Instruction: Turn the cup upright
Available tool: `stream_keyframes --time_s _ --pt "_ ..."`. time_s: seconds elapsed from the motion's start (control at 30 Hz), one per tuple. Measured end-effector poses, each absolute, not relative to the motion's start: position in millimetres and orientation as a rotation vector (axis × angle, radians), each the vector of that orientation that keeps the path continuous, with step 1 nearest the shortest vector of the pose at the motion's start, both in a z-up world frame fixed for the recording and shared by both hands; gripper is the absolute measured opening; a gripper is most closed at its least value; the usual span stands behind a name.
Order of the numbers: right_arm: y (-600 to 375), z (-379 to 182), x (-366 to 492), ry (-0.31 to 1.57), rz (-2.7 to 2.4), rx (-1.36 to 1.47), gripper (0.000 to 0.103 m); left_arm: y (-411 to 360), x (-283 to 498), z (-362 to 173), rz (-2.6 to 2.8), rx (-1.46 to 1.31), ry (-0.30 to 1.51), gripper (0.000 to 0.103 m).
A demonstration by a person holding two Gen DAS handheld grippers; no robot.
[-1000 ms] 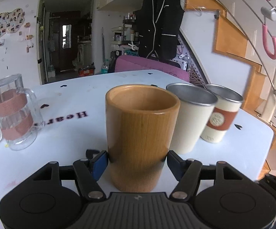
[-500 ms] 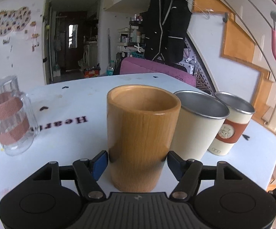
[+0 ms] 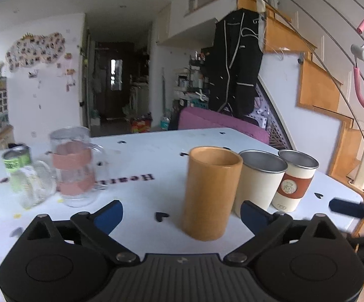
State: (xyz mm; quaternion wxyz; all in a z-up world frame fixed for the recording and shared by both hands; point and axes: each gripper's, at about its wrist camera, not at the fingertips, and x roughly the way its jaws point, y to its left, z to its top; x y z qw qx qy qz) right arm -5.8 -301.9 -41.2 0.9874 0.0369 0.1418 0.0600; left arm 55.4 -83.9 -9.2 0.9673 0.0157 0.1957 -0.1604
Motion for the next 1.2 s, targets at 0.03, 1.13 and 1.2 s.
stream_keyframes --time_s 0.03,1.13,1.2 --pt "-301 -40 -8 0.281 0.118 0.072 0.091 -82 50 -8 -0.312 0.039 0.388 0.101" --pt "-285 -29 -22 0.282 0.071 0.006 0.103 -34 -6 -11 -0.16 0.016 0.362 0.103" --pt "-285 -29 -22 0.283 0.072 0.006 0.103 -33 -7 -10 -0.159 0.016 0.362 0.103"
